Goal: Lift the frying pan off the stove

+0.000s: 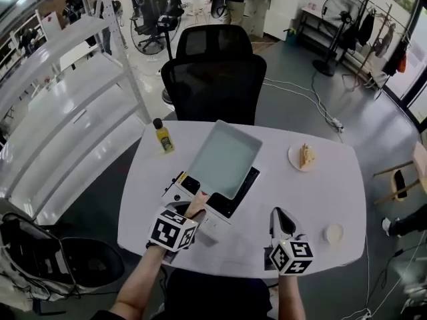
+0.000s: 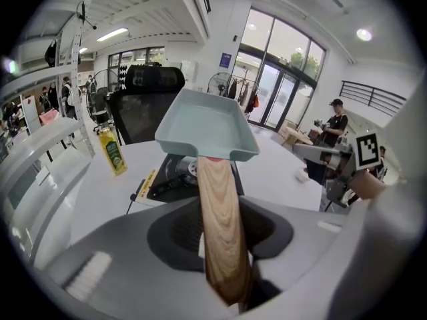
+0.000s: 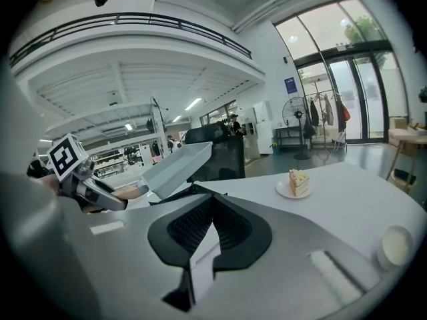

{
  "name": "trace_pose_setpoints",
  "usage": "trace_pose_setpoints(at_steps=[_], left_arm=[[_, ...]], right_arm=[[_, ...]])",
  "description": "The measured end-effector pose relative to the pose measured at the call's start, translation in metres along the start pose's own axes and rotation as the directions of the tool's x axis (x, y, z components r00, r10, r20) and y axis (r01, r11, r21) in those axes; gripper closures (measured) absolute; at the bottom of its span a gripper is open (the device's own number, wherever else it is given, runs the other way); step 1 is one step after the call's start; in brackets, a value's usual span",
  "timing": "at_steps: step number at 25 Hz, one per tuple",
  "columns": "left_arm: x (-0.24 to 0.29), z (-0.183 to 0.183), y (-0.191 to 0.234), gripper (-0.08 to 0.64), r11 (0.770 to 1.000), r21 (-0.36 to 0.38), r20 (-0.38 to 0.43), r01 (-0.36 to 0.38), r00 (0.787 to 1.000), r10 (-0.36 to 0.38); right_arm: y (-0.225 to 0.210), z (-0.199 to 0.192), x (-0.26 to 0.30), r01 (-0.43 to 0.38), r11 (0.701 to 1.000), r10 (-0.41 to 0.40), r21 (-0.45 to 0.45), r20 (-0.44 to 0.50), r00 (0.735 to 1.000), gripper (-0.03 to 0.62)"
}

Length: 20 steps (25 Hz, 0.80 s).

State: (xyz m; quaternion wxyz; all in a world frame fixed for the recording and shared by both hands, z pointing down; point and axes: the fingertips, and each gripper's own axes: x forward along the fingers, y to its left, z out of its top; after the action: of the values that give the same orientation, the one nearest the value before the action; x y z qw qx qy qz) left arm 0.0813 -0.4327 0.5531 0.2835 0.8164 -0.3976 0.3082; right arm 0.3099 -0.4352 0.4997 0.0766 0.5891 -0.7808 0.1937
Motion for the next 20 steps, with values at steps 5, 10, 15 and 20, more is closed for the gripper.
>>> trace_pose_setpoints(at_steps=[5, 10, 15, 20], left_arm=[[-0.001, 0.006, -0.011, 0.374, 0.998, 0.041, 0.002, 0.050, 0.999, -0.050], [0.002, 0.011, -0.028, 0.374, 0.989, 0.106, -0.009, 0.102, 0.995, -0.102], [0.010, 0.010, -0.049, 0.374, 0.973, 0.161, -0.036, 0.168, 0.986, -0.164], [0.018, 0.007, -0.074, 0.374, 0.949, 0.216, -0.067, 0.228, 0.973, -0.219]], right_arm=[[-0.004, -0.002, -0.020, 0.059, 0.998, -0.060, 0.001, 0.016, 0.998, 0.586], [-0.010, -0.004, -0.043, 0.129, 0.991, -0.130, 0.020, 0.034, 0.991, 0.586], [-0.019, -0.011, -0.069, 0.204, 0.978, -0.206, 0.041, 0.045, 0.978, 0.586], [-0.032, -0.018, -0.097, 0.279, 0.958, -0.283, 0.067, 0.052, 0.958, 0.587]])
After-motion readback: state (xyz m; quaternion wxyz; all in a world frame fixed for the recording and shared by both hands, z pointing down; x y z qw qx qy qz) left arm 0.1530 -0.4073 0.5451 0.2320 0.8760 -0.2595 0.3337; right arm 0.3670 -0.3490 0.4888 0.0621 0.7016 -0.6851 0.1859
